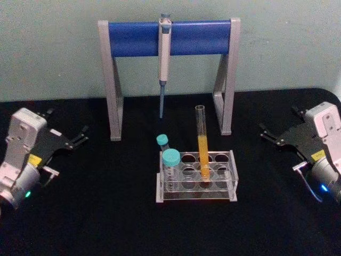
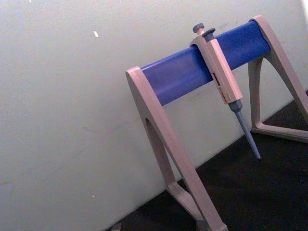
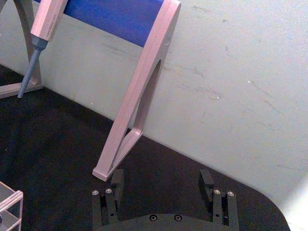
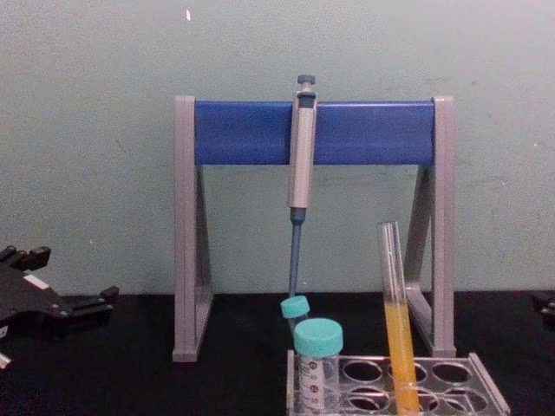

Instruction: Pick up the test tube from the test tube rack, shake it, then place it back into the test tube rack.

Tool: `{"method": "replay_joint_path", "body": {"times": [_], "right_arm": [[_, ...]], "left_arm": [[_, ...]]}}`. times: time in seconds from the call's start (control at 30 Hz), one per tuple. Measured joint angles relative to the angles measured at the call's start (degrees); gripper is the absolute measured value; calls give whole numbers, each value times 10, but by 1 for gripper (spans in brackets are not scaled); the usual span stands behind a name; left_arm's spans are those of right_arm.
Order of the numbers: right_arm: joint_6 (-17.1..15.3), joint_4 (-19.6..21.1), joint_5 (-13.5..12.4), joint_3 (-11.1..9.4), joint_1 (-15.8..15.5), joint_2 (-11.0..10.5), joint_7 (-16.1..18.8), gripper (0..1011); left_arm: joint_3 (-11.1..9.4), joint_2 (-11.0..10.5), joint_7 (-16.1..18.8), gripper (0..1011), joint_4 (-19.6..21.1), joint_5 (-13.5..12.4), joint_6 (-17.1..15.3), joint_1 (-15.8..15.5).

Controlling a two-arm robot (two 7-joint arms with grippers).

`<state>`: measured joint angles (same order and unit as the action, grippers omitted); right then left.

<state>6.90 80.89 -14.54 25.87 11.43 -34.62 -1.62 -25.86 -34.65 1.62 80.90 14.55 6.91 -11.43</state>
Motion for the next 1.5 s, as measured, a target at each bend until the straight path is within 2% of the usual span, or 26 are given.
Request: {"method": "replay_joint_path", "body": {"times": [1.5], "right_arm": [[0, 0, 0, 0, 0, 0, 0, 1000]], "left_arm": [[0, 0, 0, 1001, 0, 0, 0, 0]]}}
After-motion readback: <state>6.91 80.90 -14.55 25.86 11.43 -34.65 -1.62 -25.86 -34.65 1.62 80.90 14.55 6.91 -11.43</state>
